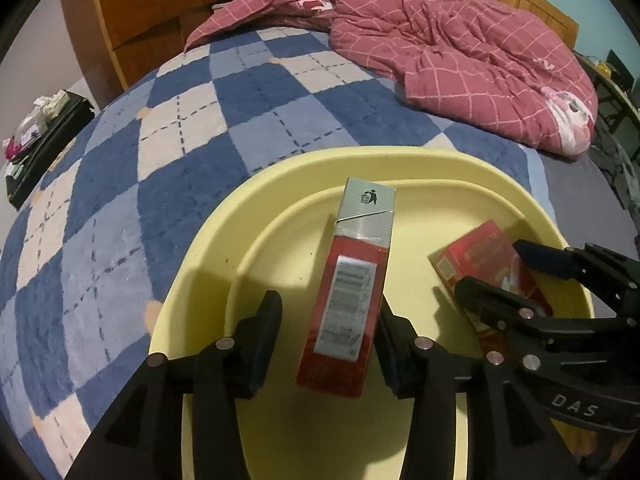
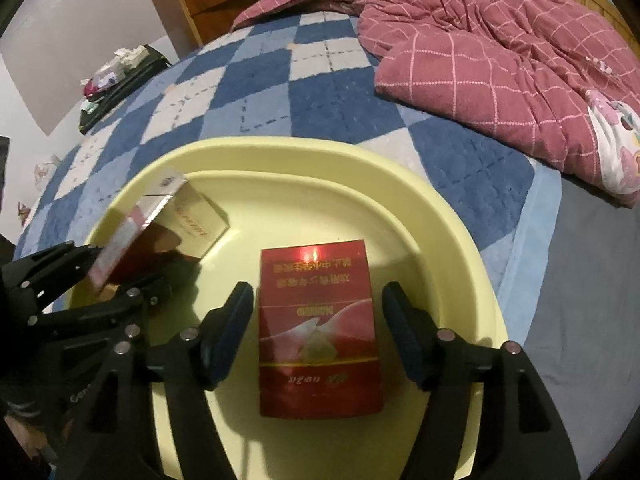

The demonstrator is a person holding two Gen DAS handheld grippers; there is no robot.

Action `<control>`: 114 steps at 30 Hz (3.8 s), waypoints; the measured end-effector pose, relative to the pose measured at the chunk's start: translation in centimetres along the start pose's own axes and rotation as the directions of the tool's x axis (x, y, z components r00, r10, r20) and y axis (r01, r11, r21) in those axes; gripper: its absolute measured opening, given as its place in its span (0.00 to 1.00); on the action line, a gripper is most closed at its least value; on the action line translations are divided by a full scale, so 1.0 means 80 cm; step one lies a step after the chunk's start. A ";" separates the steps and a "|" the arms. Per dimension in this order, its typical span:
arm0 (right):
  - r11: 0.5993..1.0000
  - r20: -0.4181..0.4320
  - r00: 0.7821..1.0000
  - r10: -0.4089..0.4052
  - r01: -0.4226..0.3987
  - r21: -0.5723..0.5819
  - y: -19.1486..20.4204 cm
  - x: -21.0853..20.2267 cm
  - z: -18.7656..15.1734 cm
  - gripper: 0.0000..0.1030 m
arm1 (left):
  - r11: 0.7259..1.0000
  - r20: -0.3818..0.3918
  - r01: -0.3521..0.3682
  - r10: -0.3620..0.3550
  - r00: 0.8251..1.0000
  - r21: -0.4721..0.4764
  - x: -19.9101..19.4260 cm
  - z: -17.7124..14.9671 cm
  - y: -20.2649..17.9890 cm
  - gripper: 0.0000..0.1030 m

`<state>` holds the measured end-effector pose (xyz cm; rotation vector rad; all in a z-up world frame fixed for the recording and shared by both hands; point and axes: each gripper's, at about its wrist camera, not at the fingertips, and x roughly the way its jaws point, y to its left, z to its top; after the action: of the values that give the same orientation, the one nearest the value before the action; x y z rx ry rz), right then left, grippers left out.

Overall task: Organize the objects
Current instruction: 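Open both tools to drop the red packs into the yellow tray, then move both tools back toward the pile of packs, then grasp the red lighter with the left tool while the right tool grasps the red-silver pack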

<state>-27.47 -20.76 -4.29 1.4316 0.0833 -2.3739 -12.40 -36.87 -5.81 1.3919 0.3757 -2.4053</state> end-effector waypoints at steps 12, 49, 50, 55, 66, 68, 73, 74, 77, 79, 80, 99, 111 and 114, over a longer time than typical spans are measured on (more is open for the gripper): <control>0.996 0.142 0.990 -0.005 -0.007 0.088 -0.014 -0.095 -0.021 1.00 | 1.000 0.086 -0.005 0.007 0.996 -0.018 -0.095 -0.010 0.007 1.00; 0.784 0.311 0.813 -0.493 0.259 0.564 -0.358 -0.385 -0.430 1.00 | 0.796 0.020 0.416 -0.471 0.882 0.439 -0.214 -0.179 -0.435 1.00; 0.779 0.285 0.826 -0.487 0.264 0.568 -0.365 -0.380 -0.428 1.00 | 0.790 0.032 0.415 -0.479 0.877 0.451 -0.212 -0.182 -0.432 1.00; 0.796 0.300 0.814 -0.497 0.289 0.532 -0.366 -0.373 -0.418 1.00 | 0.771 0.049 0.373 -0.461 0.886 0.517 -0.189 -0.187 -0.440 1.00; 0.779 0.268 0.833 -0.484 0.272 0.565 -0.381 -0.347 -0.403 1.00 | 0.713 -0.020 0.406 -0.483 0.876 0.572 -0.147 -0.188 -0.456 1.00; 0.781 0.257 0.833 -0.490 0.289 0.554 -0.385 -0.338 -0.393 1.00 | 0.692 -0.038 0.423 -0.498 0.866 0.585 -0.132 -0.179 -0.467 1.00; 0.788 0.234 0.848 -0.476 0.293 0.542 -0.404 -0.314 -0.360 1.00 | 0.655 -0.084 0.428 -0.488 0.869 0.623 -0.090 -0.158 -0.491 1.00; 0.790 0.234 0.846 -0.480 0.301 0.534 -0.406 -0.311 -0.356 1.00 | 0.648 -0.095 0.435 -0.490 0.866 0.625 -0.084 -0.155 -0.495 1.00; 0.794 0.236 0.840 -0.489 0.316 0.519 -0.414 -0.304 -0.342 1.00 | 0.634 -0.112 0.437 -0.485 0.867 0.638 -0.068 -0.143 -0.509 1.00; 0.793 0.236 0.842 -0.484 0.309 0.525 -0.422 -0.300 -0.335 1.00 | 0.625 -0.140 0.444 -0.474 0.869 0.643 -0.054 -0.137 -0.518 1.00; 0.792 0.237 0.842 -0.485 0.307 0.528 -0.424 -0.298 -0.333 1.00 | 0.617 -0.150 0.447 -0.472 0.869 0.648 -0.049 -0.135 -0.521 1.00; 0.780 0.214 0.848 -0.484 0.308 0.544 -0.447 -0.275 -0.333 0.85 | 0.613 -0.116 0.433 -0.486 0.866 0.662 -0.025 -0.116 -0.543 0.31; 0.771 0.232 0.846 -0.479 0.279 0.573 -0.443 -0.298 -0.337 0.85 | 0.641 -0.043 0.376 -0.472 0.881 0.669 -0.045 -0.130 -0.530 0.21; 0.769 0.247 0.838 -0.487 0.277 0.575 -0.434 -0.315 -0.340 0.85 | 0.664 -0.008 0.354 -0.465 0.885 0.659 -0.061 -0.136 -0.512 0.21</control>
<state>-5.77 25.00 -0.40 1.1939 -0.4459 -3.1695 -18.51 5.32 -4.44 1.4563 -0.2630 -3.2094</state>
